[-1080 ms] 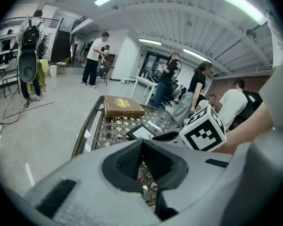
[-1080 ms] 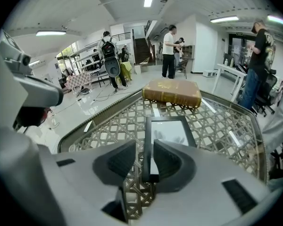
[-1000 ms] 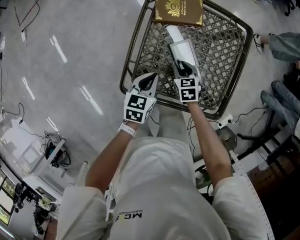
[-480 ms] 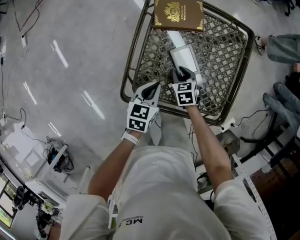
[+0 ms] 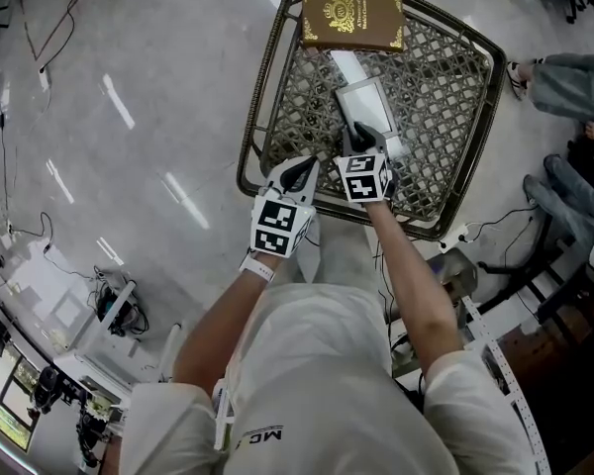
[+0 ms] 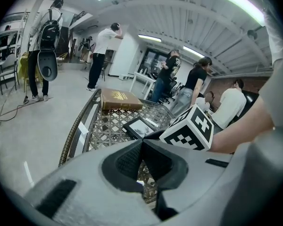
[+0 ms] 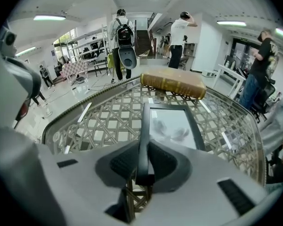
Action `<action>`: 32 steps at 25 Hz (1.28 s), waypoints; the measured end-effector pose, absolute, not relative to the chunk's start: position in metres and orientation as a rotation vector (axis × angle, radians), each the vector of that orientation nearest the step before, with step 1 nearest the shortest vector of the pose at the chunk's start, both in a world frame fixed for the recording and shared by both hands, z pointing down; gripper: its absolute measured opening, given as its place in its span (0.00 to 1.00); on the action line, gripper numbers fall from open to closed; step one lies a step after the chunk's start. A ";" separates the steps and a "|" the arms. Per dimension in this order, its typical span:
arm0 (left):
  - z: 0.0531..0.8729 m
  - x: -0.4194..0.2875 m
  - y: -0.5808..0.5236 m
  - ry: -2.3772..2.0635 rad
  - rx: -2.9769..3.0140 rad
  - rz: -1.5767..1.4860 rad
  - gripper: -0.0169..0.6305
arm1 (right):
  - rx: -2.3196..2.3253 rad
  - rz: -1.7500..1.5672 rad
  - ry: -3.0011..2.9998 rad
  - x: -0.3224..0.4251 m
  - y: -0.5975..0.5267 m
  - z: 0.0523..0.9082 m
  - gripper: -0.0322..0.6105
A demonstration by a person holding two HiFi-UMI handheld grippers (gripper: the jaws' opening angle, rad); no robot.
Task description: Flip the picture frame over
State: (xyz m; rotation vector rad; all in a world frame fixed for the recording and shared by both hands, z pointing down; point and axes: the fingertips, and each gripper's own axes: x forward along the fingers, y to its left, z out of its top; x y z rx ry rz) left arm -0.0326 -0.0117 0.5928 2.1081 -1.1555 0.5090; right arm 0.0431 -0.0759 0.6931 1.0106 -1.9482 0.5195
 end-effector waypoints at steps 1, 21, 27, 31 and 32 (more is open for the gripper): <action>0.592 -0.033 -0.011 -1.155 2.109 0.512 0.06 | 1.010 0.531 -1.951 0.042 -0.075 0.693 0.17; 0.586 -0.042 0.000 -1.183 2.115 0.505 0.06 | 0.958 0.985 -2.194 0.011 -0.058 0.657 0.17; 0.584 -0.046 0.000 -1.201 2.113 0.501 0.06 | 0.880 1.148 -2.268 0.001 -0.045 0.641 0.17; 0.582 -0.044 -0.002 -1.214 2.111 0.493 0.06 | 0.835 1.290 -2.314 0.001 -0.041 0.634 0.17; 0.582 -0.043 -0.002 -1.215 2.111 0.490 0.06 | 0.829 1.322 -2.323 0.002 -0.042 0.632 0.17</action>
